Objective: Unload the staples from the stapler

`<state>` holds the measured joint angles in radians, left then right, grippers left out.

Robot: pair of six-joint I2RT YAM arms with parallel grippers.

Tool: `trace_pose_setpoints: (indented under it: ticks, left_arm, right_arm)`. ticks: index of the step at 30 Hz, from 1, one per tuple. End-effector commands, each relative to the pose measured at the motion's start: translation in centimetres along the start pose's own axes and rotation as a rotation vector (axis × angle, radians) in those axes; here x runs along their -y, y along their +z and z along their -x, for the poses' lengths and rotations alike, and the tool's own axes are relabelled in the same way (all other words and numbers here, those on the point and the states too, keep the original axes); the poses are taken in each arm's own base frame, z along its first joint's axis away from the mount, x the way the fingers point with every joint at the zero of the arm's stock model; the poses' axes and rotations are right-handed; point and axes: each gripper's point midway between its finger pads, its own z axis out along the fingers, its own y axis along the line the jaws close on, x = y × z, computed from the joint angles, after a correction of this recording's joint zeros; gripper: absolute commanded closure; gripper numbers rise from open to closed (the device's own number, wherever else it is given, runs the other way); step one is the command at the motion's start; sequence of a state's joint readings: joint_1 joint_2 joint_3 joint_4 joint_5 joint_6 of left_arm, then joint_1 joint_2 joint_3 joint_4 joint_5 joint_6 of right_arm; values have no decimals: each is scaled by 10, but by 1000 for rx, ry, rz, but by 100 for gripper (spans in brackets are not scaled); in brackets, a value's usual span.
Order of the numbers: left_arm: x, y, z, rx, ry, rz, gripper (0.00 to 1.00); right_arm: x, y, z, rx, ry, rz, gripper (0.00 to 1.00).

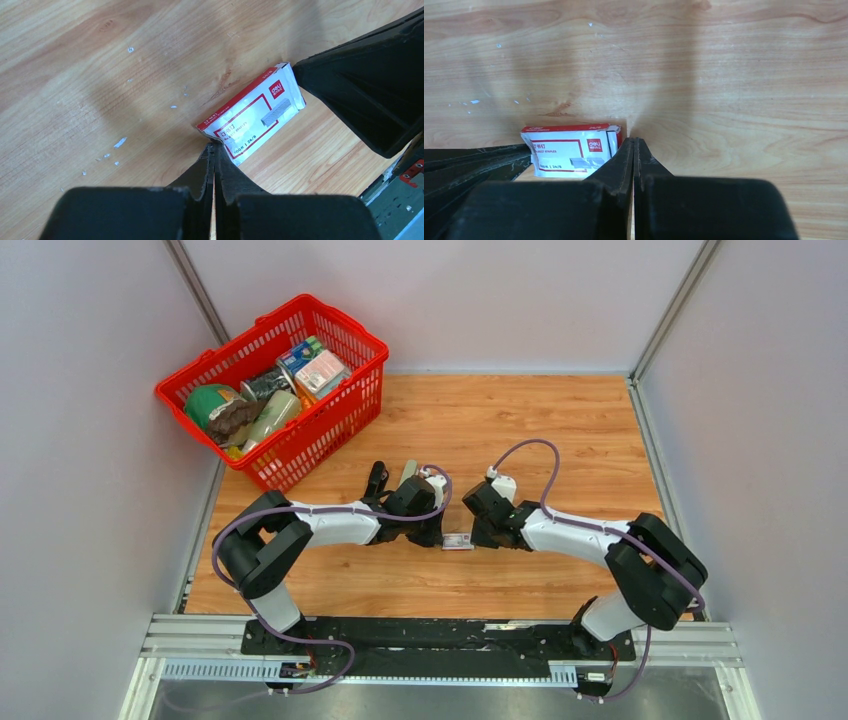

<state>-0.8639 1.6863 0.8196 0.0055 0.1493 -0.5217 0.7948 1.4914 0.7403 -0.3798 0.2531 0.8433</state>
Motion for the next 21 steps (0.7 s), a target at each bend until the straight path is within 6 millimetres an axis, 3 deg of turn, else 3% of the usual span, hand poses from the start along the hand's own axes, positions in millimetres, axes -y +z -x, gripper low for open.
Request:
trace_pose_setpoints:
  ticks: [1, 14, 21]
  left_arm:
    - [-13, 0, -36, -105, 2, 42, 100]
    - [-13, 4, -37, -111, 4, 37, 100]
    - [-14, 4, -38, -111, 1, 42, 100]
  right_arm:
    - [-10, 6, 3, 0, 7, 36, 100]
    - [-37, 3, -13, -74, 9, 166, 100]
    - [-27, -2, -4, -37, -13, 109, 100]
